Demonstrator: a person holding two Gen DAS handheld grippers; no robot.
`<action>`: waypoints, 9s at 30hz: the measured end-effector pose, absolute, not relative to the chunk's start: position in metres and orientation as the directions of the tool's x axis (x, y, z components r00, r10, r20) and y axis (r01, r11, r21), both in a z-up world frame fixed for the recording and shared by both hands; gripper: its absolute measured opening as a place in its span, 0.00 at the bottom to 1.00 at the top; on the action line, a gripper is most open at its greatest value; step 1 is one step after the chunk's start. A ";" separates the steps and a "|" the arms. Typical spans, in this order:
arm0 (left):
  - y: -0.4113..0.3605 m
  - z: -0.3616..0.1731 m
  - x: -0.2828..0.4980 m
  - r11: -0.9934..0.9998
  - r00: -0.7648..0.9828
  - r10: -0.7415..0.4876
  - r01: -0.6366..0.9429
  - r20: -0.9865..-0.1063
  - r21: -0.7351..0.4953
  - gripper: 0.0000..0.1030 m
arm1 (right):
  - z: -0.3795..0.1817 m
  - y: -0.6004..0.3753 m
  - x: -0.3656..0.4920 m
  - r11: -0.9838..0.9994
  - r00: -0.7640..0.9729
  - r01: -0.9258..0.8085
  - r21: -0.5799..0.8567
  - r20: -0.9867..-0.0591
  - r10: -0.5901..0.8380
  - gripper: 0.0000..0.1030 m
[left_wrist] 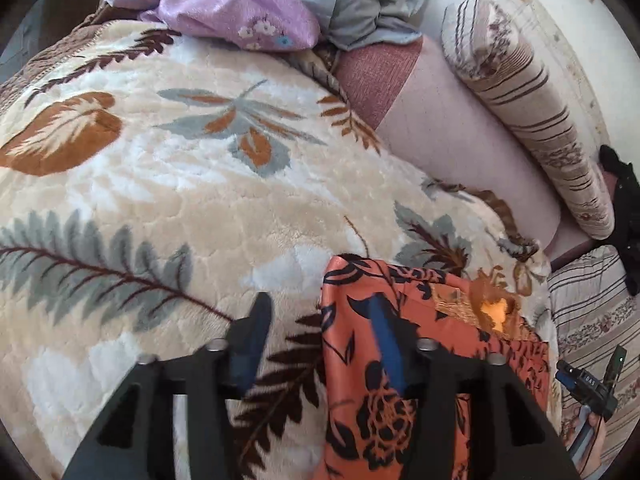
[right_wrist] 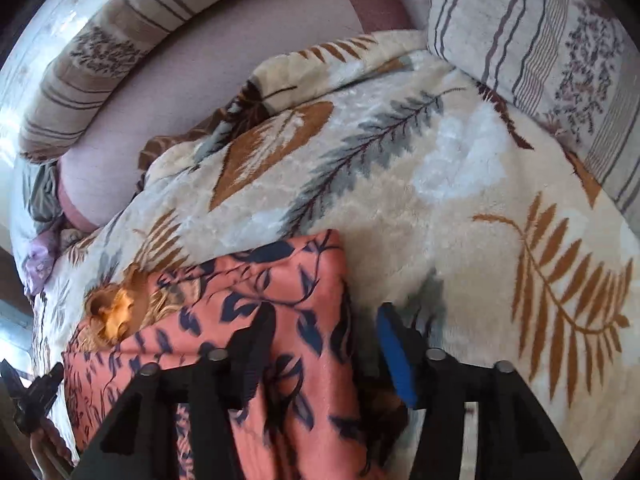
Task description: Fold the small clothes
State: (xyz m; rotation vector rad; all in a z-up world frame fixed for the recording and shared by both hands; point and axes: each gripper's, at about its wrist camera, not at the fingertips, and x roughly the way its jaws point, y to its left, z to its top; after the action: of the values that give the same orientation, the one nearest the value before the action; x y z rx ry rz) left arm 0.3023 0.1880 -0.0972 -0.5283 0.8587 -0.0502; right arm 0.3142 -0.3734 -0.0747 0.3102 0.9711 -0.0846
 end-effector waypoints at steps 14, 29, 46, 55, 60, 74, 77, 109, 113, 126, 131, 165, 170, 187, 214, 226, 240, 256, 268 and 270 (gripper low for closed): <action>0.195 -0.023 0.080 0.891 0.787 -0.329 0.075 -0.522 -0.448 0.84 | 0.026 -0.223 0.104 0.987 0.661 -0.143 0.069 -0.736 0.147 0.69; 0.152 -0.134 0.251 0.919 0.577 -0.256 -0.104 -0.776 -0.381 0.11 | -0.074 -0.226 0.248 0.941 0.622 -0.158 0.300 -0.710 0.330 0.77; 0.138 -0.014 0.131 0.895 0.757 -0.250 -0.058 -0.604 -0.443 0.77 | -0.038 -0.258 0.205 0.932 0.654 -0.063 0.357 -0.691 0.309 0.81; 0.155 0.094 -0.009 0.912 0.916 -0.192 0.033 -0.352 -0.410 0.87 | 0.091 -0.201 0.082 0.984 0.816 -0.179 0.013 -0.557 0.156 0.84; 0.164 0.142 -0.058 0.915 0.938 -0.206 0.084 -0.277 -0.395 0.87 | 0.126 -0.187 0.054 0.979 0.869 -0.194 0.068 -0.450 0.203 0.85; 0.149 0.169 -0.142 0.989 0.889 0.097 -0.135 -0.447 -0.054 0.96 | 0.056 -0.073 0.022 0.824 0.741 -0.446 0.349 -0.371 0.559 0.86; 0.131 0.169 -0.140 0.984 0.877 0.114 -0.165 -0.467 -0.069 0.96 | 0.038 -0.054 0.030 0.752 0.661 -0.516 0.410 -0.369 0.654 0.86; 0.130 0.192 -0.219 0.902 0.857 0.267 -0.384 -0.442 -0.199 0.96 | 0.064 -0.010 0.011 0.601 0.506 -0.619 0.505 -0.328 0.797 0.86; 0.127 0.200 -0.227 0.889 0.856 0.281 -0.403 -0.435 -0.217 0.96 | 0.077 -0.001 -0.003 0.541 0.460 -0.652 0.531 -0.289 0.839 0.86; 0.137 0.191 -0.199 0.818 0.857 0.217 -0.421 -0.467 -0.392 0.96 | 0.044 -0.080 0.039 0.577 0.522 -0.506 0.641 -0.306 0.796 0.87; 0.129 0.177 -0.179 0.829 0.861 0.170 -0.388 -0.480 -0.403 0.96 | 0.003 -0.129 0.068 0.618 0.566 -0.341 0.709 -0.370 0.737 0.87; 0.307 0.120 -0.278 0.763 0.868 0.277 -0.459 -0.412 -0.456 0.96 | -0.003 0.181 -0.020 0.575 0.327 -0.729 0.371 -0.550 0.769 0.88; 0.310 0.115 -0.279 0.734 0.854 0.287 -0.487 -0.433 -0.474 0.96 | -0.003 0.197 -0.031 0.541 0.293 -0.749 0.382 -0.542 0.788 0.88; 0.161 0.162 -0.243 0.959 0.831 0.185 -0.270 -0.524 -0.090 0.96 | 0.017 0.071 -0.010 0.637 0.421 -0.611 0.471 -0.488 0.765 0.88; 0.188 -0.061 -0.057 0.810 0.633 -0.224 -0.302 -0.741 -0.503 0.96 | -0.095 -0.394 0.024 0.838 0.500 0.047 0.543 -0.740 0.451 0.88; 0.148 -0.125 -0.038 0.907 0.455 -0.189 -0.258 -0.870 -0.332 0.95 | -0.145 -0.461 0.005 0.759 0.403 0.065 0.647 -0.713 0.573 0.85; 0.148 -0.136 -0.043 0.926 0.425 -0.176 -0.235 -0.888 -0.296 0.82 | -0.167 -0.448 -0.001 0.692 0.374 0.017 0.721 -0.647 0.665 0.65; 0.172 -0.090 -0.052 0.919 0.529 -0.126 -0.256 -0.839 -0.299 0.00 | -0.140 -0.448 -0.001 0.706 0.368 0.008 0.709 -0.658 0.657 0.14; 0.146 -0.131 -0.034 0.959 0.315 -0.117 -0.212 -0.942 -0.190 0.20 | -0.173 -0.441 0.004 0.621 0.303 0.011 0.784 -0.595 0.745 0.61; 0.145 -0.129 -0.035 0.953 0.312 -0.153 -0.205 -0.938 -0.224 0.07 | -0.172 -0.439 0.005 0.672 0.281 0.008 0.740 -0.647 0.709 0.15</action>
State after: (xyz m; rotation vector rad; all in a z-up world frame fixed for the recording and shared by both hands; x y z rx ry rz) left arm -0.0346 0.1447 -0.1287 -0.3279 1.2599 0.0351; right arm 0.0050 -0.4389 -0.1721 0.7181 1.2101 0.5281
